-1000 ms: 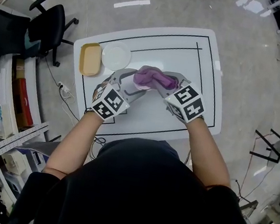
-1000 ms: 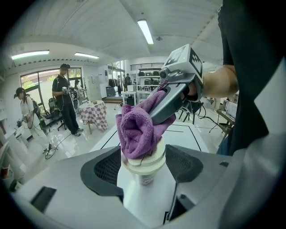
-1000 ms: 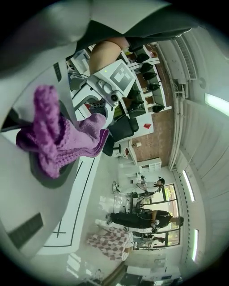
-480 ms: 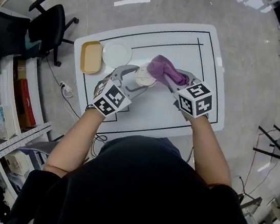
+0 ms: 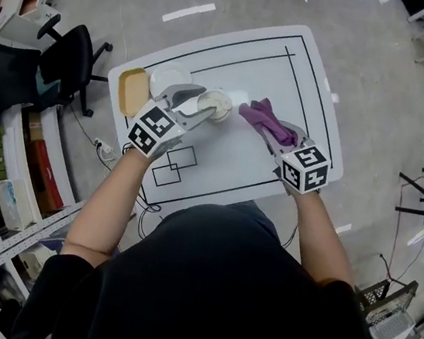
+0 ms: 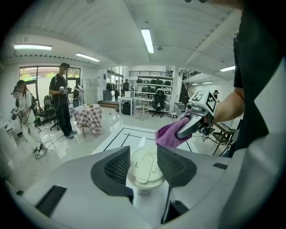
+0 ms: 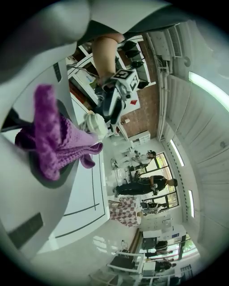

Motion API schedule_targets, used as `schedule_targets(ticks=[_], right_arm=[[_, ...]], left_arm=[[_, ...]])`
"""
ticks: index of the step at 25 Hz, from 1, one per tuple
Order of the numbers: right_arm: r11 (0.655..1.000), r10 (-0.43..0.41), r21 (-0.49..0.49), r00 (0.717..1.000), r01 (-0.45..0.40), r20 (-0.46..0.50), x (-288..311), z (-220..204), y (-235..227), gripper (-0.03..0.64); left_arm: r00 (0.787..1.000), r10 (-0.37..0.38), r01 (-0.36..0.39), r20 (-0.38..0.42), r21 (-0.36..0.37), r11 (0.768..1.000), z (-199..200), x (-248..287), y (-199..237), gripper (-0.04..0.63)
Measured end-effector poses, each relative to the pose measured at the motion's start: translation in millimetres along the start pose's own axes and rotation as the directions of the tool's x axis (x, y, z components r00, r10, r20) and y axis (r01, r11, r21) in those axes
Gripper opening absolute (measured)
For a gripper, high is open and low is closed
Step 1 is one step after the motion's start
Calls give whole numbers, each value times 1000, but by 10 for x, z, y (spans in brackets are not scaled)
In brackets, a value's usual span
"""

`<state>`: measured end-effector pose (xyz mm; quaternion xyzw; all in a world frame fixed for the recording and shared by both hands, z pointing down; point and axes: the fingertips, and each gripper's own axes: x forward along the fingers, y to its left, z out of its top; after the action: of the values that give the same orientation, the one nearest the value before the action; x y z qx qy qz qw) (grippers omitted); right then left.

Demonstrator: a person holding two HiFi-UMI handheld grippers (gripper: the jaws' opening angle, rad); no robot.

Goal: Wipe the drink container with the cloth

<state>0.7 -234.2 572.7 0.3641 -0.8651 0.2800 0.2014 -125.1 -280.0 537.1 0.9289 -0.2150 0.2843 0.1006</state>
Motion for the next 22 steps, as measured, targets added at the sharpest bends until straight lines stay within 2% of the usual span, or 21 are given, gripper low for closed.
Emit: schedule_targets(ticks=[4, 7, 10, 14, 16, 18, 22], right_arm=[[999, 30, -30, 997, -32, -72, 39, -485, 306, 78], [995, 73, -63, 991, -80, -108, 170, -705, 638, 78], [982, 128, -126, 985, -142, -117, 341, -724, 984, 78], [941, 197, -262, 976, -216, -97, 550, -513, 1360, 78], [928, 196, -309, 978, -207, -66, 650, -363, 1420, 78], [930, 154, -333, 988, -156, -34, 738, -243, 1347, 77], [954, 43, -296, 999, -40, 4, 870, -207, 1076, 77]], left_arm=[[996, -56, 54, -74, -33, 998, -76, 149, -4, 136], [993, -56, 52, -100, -34, 998, -123, 167, -25, 73], [996, -40, 38, -77, -26, 999, -141, 154, -30, 54], [998, -28, 28, -51, 0, 1000, -157, 199, -37, 54], [997, -34, 34, -63, 2, 999, -164, 213, -52, 54], [997, -37, 37, -70, 3, 999, -153, 232, -71, 54], [998, -32, 32, -55, 12, 999, -129, 258, -72, 54]])
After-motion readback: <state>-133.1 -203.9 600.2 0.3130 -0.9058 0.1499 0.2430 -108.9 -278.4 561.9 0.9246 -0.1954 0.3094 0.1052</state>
